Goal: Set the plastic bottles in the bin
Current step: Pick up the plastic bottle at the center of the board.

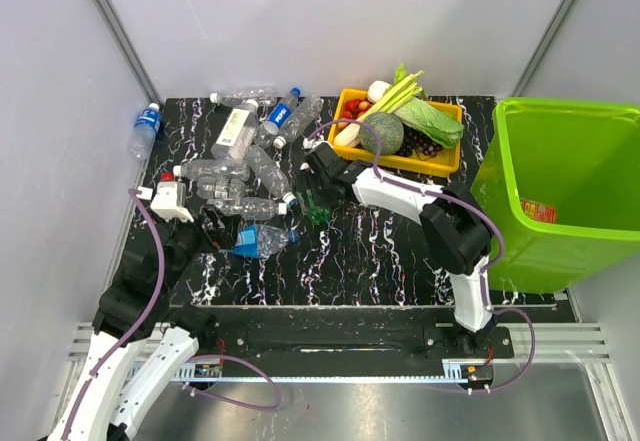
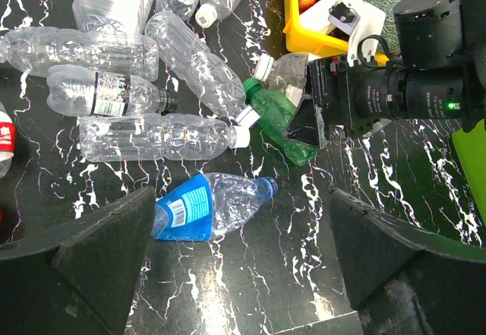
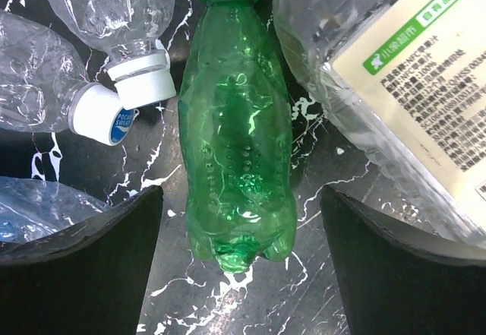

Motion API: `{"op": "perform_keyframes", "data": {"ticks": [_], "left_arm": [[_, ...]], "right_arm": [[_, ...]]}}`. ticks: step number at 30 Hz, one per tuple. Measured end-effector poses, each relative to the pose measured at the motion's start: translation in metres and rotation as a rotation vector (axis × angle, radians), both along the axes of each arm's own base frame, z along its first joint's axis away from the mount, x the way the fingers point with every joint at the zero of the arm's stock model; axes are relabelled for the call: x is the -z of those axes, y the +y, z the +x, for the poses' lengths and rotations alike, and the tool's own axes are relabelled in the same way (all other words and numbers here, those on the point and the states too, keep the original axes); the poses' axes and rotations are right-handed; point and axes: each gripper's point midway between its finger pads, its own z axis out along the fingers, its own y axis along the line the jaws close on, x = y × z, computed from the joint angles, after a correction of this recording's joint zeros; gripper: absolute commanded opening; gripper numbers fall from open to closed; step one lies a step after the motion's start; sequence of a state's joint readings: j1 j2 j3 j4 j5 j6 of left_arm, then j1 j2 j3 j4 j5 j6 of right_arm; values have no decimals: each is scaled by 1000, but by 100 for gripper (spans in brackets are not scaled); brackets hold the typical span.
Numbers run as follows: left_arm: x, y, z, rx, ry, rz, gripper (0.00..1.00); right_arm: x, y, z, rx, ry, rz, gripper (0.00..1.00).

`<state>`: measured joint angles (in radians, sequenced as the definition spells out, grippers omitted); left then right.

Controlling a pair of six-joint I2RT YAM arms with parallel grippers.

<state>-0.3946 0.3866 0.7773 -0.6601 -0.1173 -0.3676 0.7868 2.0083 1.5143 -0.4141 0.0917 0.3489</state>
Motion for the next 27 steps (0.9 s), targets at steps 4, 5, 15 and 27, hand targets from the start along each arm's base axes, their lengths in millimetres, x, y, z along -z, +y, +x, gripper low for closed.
{"op": "perform_keyframes", "data": {"ticks": [4, 5, 15, 27], "left_arm": [[0, 0, 0, 0, 0, 0, 99], [0, 0, 0, 0, 0, 0, 99], [0, 0, 0, 0, 0, 0, 99], [0, 0, 0, 0, 1, 0, 99]], "right_arm": [[6, 3, 1, -5, 8, 2, 88], [8, 3, 1, -5, 12, -1, 88], [14, 7, -2, -11, 37, 12, 68], [20, -1, -12, 0, 52, 10, 54]]}}
